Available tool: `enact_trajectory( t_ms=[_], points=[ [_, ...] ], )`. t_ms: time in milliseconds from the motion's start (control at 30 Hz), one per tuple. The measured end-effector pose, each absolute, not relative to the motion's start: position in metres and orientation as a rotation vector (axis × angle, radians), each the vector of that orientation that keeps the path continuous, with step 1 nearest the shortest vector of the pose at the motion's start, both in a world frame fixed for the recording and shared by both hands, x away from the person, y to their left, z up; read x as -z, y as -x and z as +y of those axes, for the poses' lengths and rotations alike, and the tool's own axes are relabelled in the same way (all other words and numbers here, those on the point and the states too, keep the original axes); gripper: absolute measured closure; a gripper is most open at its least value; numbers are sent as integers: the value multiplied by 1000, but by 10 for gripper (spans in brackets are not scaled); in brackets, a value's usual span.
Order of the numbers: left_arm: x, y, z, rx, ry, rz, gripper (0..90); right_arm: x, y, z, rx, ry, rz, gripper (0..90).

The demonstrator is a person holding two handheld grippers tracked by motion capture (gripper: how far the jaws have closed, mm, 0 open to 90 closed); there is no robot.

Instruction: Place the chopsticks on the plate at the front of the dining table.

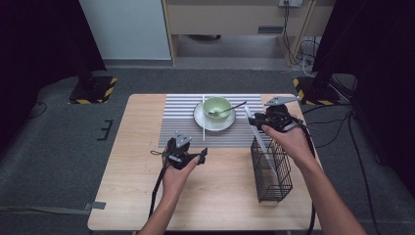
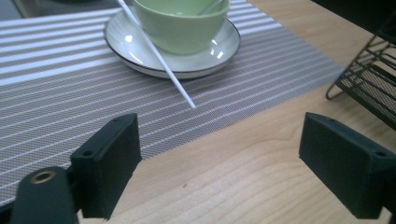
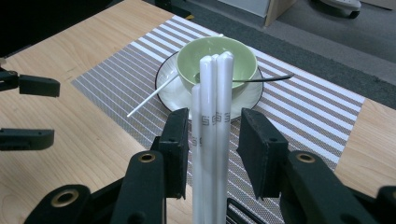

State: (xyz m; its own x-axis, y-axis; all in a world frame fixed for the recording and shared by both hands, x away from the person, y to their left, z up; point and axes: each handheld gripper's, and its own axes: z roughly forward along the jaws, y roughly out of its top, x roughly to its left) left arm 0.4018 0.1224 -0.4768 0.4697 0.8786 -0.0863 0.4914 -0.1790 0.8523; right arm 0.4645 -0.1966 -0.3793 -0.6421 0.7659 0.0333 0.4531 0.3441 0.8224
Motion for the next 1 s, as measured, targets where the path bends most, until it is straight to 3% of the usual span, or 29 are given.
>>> enact_trajectory(
  t_ms=[633, 1000],
  points=[
    [482, -399, 133, -543, -1817, 1181, 140, 381, -467, -190, -1200, -1084, 2257, 615],
    [485, -399, 133, -536, -1829, 1184, 139, 383, -468, -189, -1183, -1080, 2260, 669]
  ],
)
